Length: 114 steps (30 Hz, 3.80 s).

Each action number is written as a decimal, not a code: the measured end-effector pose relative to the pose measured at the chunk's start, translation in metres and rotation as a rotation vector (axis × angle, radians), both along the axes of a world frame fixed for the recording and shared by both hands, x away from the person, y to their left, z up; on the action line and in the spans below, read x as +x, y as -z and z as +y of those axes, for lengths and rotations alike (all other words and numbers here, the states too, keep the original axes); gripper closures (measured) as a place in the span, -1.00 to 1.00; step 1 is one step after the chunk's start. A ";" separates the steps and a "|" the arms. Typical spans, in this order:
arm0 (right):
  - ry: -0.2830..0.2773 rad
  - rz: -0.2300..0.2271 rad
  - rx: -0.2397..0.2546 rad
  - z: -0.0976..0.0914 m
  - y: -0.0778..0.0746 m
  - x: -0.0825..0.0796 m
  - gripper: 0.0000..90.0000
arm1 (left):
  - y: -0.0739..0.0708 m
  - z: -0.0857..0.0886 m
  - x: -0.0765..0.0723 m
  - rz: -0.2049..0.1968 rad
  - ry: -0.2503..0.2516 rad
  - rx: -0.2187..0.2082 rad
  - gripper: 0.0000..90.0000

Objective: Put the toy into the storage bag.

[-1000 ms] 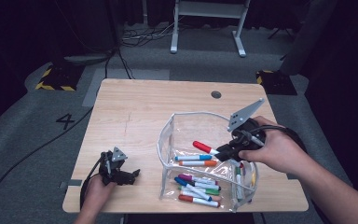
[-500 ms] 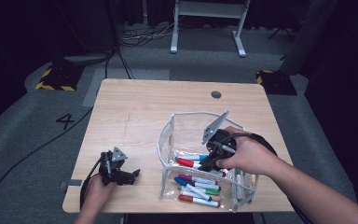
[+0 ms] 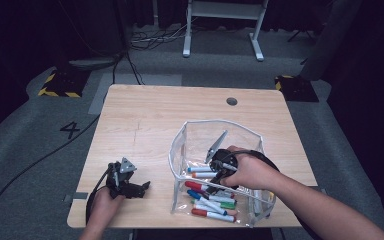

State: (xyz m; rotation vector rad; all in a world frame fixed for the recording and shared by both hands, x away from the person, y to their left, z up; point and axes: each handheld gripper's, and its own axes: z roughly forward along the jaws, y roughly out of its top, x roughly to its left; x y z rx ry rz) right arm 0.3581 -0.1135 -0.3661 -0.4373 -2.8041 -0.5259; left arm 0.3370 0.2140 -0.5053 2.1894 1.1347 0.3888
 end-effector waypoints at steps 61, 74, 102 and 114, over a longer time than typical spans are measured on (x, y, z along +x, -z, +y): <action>0.512 -0.377 0.358 -0.163 -0.101 -0.011 0.20 | 0.000 0.000 0.000 -0.001 0.000 0.000 -1.00; 0.672 -0.396 0.245 -0.219 -0.045 -0.010 0.12 | 0.000 0.000 0.000 -0.001 0.000 0.001 -1.00; 0.770 -0.284 -0.066 -0.222 0.102 0.026 0.66 | 0.000 0.000 0.000 -0.001 -0.001 0.000 -1.00; 0.830 -0.247 0.009 -0.225 0.080 0.022 0.71 | 0.000 0.000 0.000 -0.001 0.000 0.000 -1.00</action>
